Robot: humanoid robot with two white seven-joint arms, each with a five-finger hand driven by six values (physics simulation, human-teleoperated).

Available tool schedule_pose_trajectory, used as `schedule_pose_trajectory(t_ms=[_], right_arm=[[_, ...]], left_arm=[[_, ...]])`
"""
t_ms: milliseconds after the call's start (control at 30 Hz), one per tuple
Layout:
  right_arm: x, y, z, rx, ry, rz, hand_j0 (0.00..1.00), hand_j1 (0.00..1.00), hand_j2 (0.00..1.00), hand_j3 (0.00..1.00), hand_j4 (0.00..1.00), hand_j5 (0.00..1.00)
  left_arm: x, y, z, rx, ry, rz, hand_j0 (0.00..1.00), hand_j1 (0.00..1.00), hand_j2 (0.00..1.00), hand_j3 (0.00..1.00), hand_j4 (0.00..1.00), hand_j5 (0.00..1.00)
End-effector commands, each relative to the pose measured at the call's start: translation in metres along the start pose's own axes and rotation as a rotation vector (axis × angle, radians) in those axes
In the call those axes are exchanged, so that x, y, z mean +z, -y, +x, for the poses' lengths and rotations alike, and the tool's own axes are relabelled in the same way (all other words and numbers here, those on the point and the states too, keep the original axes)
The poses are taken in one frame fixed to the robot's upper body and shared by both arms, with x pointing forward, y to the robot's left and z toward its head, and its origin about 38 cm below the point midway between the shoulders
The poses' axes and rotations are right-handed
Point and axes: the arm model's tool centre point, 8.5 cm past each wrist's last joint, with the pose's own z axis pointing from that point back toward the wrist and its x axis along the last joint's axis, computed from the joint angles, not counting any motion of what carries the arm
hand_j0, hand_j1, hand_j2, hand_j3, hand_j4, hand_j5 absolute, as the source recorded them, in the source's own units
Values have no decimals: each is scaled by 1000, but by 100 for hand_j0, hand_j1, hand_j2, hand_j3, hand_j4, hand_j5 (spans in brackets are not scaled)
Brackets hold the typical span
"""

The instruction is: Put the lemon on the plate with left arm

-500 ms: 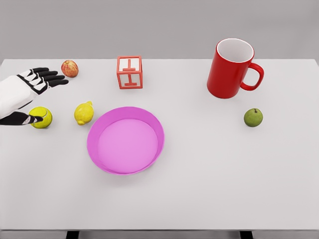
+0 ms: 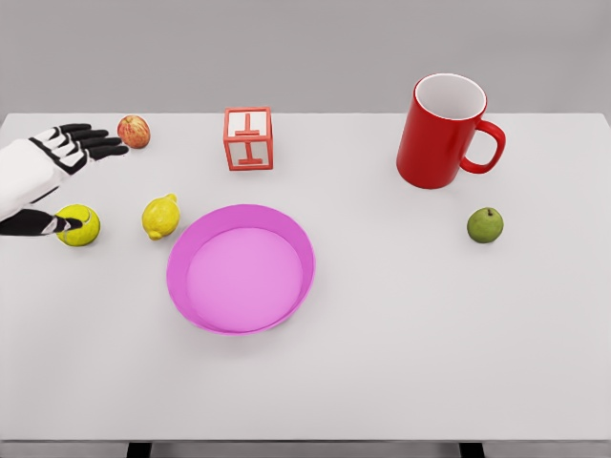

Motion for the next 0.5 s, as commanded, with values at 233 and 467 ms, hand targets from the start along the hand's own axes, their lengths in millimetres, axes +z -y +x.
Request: schedule_pose_trajectory(t_ms=[233, 467], right_arm=[[0, 0, 0, 0, 1, 0, 100, 100, 100, 100, 100, 100], [0, 0, 0, -1, -1, 0, 100, 100, 100, 100, 100, 100]], left_arm=[[-5, -2, 9, -10, 53, -143, 100, 100, 100, 100, 100, 100], [-39, 18, 24, -90, 119, -252, 100, 100, 100, 100, 100, 100]])
